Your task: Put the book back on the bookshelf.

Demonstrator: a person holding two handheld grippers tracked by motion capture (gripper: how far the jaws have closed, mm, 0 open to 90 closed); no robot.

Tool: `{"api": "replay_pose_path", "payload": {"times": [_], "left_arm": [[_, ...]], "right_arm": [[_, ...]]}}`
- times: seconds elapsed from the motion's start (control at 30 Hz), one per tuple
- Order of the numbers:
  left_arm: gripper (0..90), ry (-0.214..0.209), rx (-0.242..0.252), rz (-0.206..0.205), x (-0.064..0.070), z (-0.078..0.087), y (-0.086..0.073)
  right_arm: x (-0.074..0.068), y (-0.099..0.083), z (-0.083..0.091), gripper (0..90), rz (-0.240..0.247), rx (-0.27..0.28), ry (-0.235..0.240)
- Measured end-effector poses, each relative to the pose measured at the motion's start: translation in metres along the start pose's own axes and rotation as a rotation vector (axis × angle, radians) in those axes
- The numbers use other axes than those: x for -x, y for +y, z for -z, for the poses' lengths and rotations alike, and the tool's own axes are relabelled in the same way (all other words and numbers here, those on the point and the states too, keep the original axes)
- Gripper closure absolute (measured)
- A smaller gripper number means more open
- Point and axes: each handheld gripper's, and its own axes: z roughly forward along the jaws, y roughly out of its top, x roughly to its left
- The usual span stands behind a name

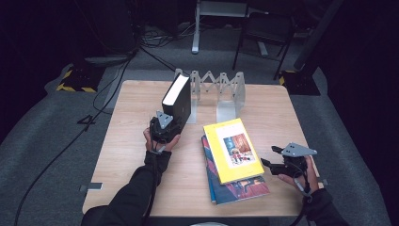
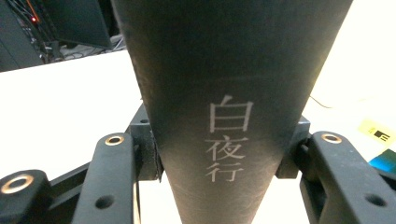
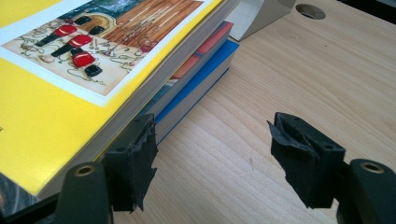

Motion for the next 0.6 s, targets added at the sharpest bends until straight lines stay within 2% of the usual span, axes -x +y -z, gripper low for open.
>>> {"api": "replay_pose_path", "payload": {"times": [0.03, 0.4, 0.6], "left_arm": [[50.1, 0.006, 0.009, 0.017, 0.001, -0.001, -0.001], [51.7, 0.09, 0.042, 0.047, 0.015, -0.015, 0.004], [52.0, 0.109, 0.043, 0.078, 0.017, -0.023, 0.008]], "right_arm": [[0.0, 0.0, 0.0, 31.2, 0.0, -0.002, 0.002], [-0.001, -0.001, -0.002, 31.3, 0.002, -0.007, 0.006], [-0.001, -0.002, -0.004, 31.3, 0.002, -0.012, 0.009]]}}
